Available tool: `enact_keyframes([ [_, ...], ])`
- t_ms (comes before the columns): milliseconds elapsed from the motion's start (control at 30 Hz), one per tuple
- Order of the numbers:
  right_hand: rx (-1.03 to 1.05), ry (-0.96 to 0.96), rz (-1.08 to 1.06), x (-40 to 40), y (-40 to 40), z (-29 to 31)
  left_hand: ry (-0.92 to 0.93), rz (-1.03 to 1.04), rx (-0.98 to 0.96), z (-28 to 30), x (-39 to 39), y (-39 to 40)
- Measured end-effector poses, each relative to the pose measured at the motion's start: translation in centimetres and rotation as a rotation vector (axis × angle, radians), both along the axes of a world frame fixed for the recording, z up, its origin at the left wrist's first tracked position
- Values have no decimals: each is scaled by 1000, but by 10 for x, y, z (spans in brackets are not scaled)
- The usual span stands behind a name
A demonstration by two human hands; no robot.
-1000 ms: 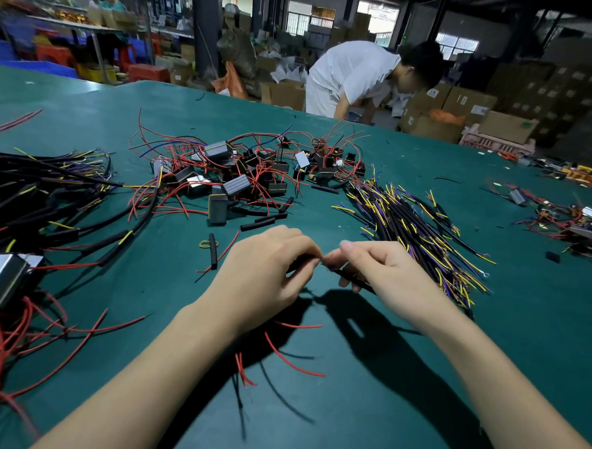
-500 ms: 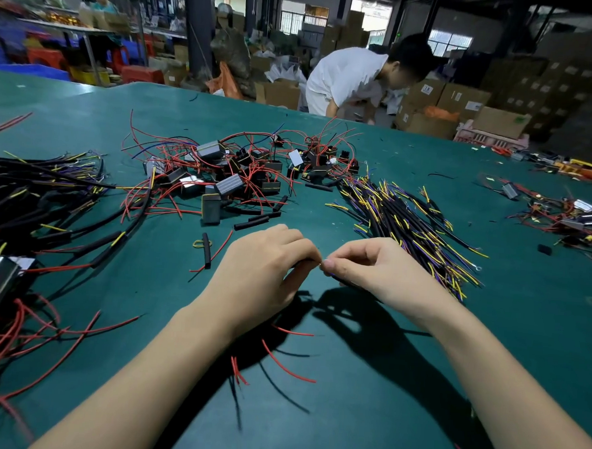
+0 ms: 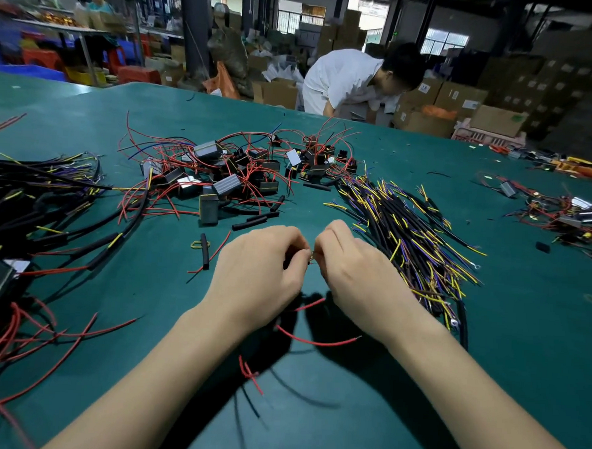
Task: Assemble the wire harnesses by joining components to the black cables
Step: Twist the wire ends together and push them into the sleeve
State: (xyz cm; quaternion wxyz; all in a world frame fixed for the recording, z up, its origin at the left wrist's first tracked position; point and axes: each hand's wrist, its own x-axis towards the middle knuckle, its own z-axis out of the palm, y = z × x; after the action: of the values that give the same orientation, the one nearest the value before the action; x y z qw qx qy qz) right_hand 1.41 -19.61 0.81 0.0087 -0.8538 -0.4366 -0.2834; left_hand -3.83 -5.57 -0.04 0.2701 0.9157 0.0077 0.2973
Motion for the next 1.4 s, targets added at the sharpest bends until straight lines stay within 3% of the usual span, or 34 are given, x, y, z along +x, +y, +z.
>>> enact_keyframes([
  [100, 30, -8, -26, -1, 8, -5, 72, 58, -28, -1, 1, 3],
  [233, 242, 420, 32, 6, 1, -11, 111, 36, 38, -4, 1, 5],
  [333, 306, 508, 77, 11, -5, -11, 93, -6, 73, -7, 1, 4],
  [467, 294, 500, 92, 10, -6, -9, 30, -132, 78, -6, 2, 7],
  [600, 309, 442, 131, 4, -6, -8, 45, -220, -56, -3, 1, 10],
  [800, 154, 269, 77, 0, 1, -14, 95, -210, -273, -4, 2, 7],
  [900, 125, 284, -44, -1, 7, -18, 120, -189, -299, -5, 3, 8],
  [1100, 472, 666, 17, 3, 1, -14, 91, -163, -155, -8, 1, 7],
  [1400, 713, 1236, 36, 8, -5, -9, 52, -174, 34, -6, -1, 8],
])
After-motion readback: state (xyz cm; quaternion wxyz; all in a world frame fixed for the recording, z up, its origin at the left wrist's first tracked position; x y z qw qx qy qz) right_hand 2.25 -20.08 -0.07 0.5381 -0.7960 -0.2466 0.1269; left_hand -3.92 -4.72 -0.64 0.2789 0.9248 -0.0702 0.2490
